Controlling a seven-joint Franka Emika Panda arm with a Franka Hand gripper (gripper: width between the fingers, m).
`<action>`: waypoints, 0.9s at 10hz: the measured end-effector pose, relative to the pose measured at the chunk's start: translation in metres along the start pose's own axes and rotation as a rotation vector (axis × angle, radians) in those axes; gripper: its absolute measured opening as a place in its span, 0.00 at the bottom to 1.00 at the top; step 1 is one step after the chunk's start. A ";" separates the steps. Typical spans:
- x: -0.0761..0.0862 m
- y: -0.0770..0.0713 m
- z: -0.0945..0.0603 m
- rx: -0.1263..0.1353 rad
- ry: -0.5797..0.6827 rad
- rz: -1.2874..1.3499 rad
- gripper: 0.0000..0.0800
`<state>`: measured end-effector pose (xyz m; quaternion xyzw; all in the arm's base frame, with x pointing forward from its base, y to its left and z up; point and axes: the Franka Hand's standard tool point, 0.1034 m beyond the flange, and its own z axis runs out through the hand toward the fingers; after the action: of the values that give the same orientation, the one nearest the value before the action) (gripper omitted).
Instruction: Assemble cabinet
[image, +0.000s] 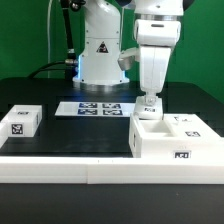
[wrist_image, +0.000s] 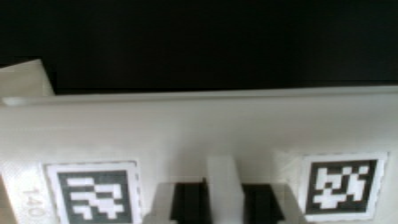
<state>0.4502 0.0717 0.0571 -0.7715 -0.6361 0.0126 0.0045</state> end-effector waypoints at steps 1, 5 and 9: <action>-0.001 0.001 0.000 0.003 -0.002 -0.028 0.09; -0.001 0.000 0.001 0.001 0.000 -0.038 0.09; -0.006 0.003 0.000 0.022 -0.013 -0.073 0.09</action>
Offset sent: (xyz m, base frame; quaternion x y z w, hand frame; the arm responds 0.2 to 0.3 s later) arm 0.0000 0.0000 0.0000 0.0000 0.0000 0.0000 1.0000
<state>0.4518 0.0655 0.0576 -0.7475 -0.6637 0.0245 0.0092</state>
